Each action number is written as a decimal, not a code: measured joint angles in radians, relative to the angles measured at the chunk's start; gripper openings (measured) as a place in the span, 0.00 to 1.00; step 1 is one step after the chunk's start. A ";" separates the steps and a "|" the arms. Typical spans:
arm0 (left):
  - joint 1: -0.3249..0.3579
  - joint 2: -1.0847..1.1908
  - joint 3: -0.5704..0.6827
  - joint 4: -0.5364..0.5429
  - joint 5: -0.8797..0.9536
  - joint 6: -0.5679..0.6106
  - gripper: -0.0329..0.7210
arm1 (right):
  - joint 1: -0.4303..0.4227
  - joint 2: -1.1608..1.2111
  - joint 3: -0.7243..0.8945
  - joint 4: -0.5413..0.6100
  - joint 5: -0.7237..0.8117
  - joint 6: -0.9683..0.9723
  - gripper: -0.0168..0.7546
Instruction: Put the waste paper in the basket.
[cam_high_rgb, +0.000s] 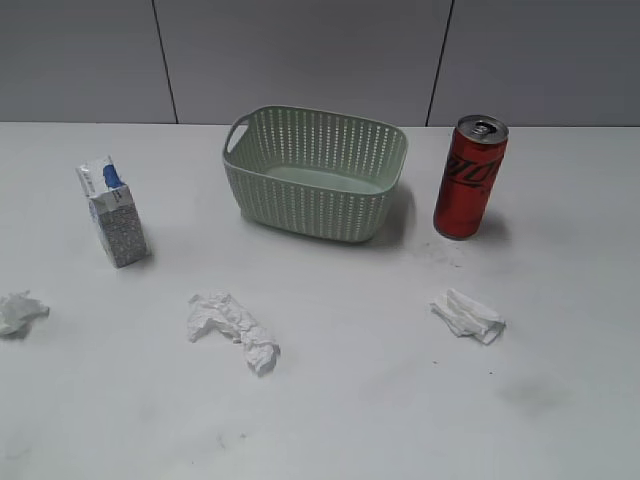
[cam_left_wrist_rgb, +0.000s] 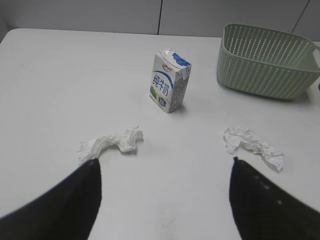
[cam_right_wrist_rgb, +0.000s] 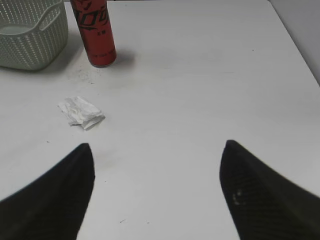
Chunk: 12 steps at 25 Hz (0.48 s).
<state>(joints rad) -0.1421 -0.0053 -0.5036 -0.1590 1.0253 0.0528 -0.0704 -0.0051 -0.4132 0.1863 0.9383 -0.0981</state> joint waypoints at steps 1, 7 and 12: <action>0.000 0.000 0.000 0.000 0.000 0.000 0.83 | 0.000 0.000 0.000 0.000 0.000 0.000 0.78; 0.000 0.000 0.000 0.000 0.000 0.000 0.83 | 0.000 0.000 0.000 0.000 0.000 0.000 0.78; 0.000 0.000 0.000 0.000 0.000 0.000 0.83 | 0.000 0.000 0.000 0.000 0.000 0.000 0.78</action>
<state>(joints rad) -0.1421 -0.0053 -0.5036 -0.1590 1.0253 0.0528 -0.0704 -0.0051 -0.4132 0.1863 0.9383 -0.0981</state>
